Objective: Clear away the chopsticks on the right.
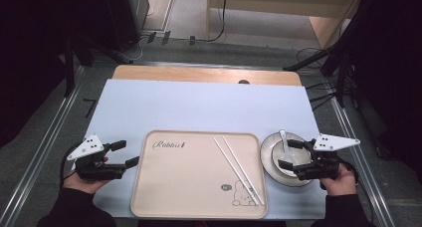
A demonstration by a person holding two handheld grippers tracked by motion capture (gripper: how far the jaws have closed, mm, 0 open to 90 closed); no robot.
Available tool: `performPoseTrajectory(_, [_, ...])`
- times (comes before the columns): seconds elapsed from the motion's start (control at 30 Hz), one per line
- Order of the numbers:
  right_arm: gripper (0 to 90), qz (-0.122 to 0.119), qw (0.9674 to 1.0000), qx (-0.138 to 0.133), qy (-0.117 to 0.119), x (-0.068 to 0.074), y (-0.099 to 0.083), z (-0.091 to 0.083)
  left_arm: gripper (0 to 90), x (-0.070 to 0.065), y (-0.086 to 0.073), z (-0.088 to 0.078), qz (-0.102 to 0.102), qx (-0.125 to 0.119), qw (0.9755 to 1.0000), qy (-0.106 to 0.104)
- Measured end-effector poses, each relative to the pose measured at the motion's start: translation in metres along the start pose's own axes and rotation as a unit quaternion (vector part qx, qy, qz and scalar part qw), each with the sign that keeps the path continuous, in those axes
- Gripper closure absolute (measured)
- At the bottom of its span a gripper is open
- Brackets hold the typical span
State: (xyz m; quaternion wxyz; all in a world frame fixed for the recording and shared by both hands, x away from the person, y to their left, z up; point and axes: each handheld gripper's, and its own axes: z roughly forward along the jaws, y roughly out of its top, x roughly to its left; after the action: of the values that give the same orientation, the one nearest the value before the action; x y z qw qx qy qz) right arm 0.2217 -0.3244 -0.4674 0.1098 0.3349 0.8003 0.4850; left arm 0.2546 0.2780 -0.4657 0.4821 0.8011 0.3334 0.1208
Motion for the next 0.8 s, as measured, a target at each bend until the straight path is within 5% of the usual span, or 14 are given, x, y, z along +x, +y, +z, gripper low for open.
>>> performPoseTrajectory(0.23, [18.8,0.018,0.9996,-0.021,-0.003,-0.0016,-0.0029,-0.0027,23.8,-0.0002,0.0005,0.0,0.002,0.003,1.0,0.001])
performPoseTrajectory(0.8, [18.9,0.02,0.9997,-0.014,-0.005,-0.0015,-0.003,-0.0008,23.7,-0.0007,0.0007,0.001,0.0,0.003,1.0,-0.002])
